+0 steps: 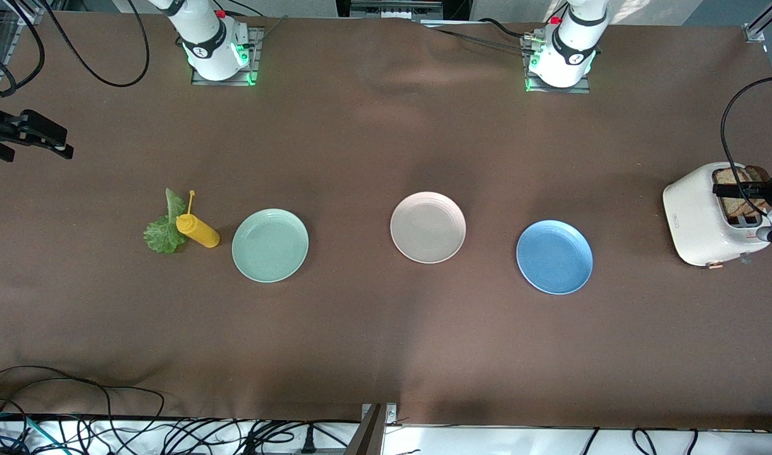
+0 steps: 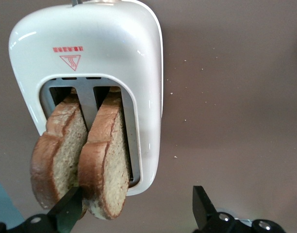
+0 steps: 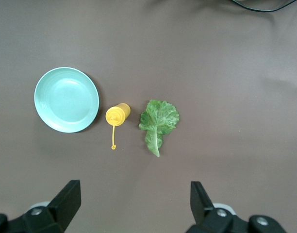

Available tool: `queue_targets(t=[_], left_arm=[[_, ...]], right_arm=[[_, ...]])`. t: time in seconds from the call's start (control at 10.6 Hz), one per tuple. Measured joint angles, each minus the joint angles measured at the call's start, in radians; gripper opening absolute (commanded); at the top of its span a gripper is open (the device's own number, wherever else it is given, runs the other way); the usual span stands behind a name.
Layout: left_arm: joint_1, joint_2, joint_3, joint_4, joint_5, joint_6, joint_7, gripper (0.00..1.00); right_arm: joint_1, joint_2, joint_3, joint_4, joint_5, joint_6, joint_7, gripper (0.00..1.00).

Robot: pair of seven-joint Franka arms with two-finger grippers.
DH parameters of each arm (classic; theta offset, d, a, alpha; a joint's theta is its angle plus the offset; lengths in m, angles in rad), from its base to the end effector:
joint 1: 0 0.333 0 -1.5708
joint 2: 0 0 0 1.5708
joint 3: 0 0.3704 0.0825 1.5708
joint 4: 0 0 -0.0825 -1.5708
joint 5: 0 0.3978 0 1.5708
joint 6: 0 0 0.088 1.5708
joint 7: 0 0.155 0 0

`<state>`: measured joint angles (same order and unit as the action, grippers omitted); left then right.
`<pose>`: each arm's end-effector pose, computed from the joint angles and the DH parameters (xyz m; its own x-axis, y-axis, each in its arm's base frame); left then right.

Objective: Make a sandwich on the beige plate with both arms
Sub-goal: 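Reach the left gripper down to the bread slice in the toaster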

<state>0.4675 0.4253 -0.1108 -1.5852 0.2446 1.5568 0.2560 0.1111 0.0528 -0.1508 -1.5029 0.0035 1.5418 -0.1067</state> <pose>0.5797 0.2648 0.3677 0.8832 0.0563 -0.4656 0.0326 -0.9977 -0.0589 0.5838 -0.0201 0.6312 0.9976 0.0672 -0.0137 0.0672 -0.9977 0.0030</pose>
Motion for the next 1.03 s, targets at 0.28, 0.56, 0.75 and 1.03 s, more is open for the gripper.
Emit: queue_targets(t=[0.28, 0.56, 0.75, 1.03], left_arm=[[-0.003, 0.0, -0.005, 0.011, 0.0, -0.013, 0.0, 1.0], [0.001, 0.0, -0.004, 0.011, 0.0, -0.015, 0.002, 1.0], [0.001, 0.002, -0.004, 0.011, 0.0, -0.015, 0.003, 1.0], [0.002, 0.021, 0.0, 0.011, 0.0, -0.014, 0.007, 1.0]], right_arm=[[0.0, -0.001, 0.0, 0.0, 0.0, 0.0, -0.001, 1.0], [0.0, -0.003, 0.0, 0.0, 0.0, 0.001, -0.001, 1.0], [0.0, -0.005, 0.001, 0.0, 0.0, 0.0, -0.002, 1.0], [0.0, -0.005, 0.005, 0.0, 0.0, 0.0, -0.002, 1.0]])
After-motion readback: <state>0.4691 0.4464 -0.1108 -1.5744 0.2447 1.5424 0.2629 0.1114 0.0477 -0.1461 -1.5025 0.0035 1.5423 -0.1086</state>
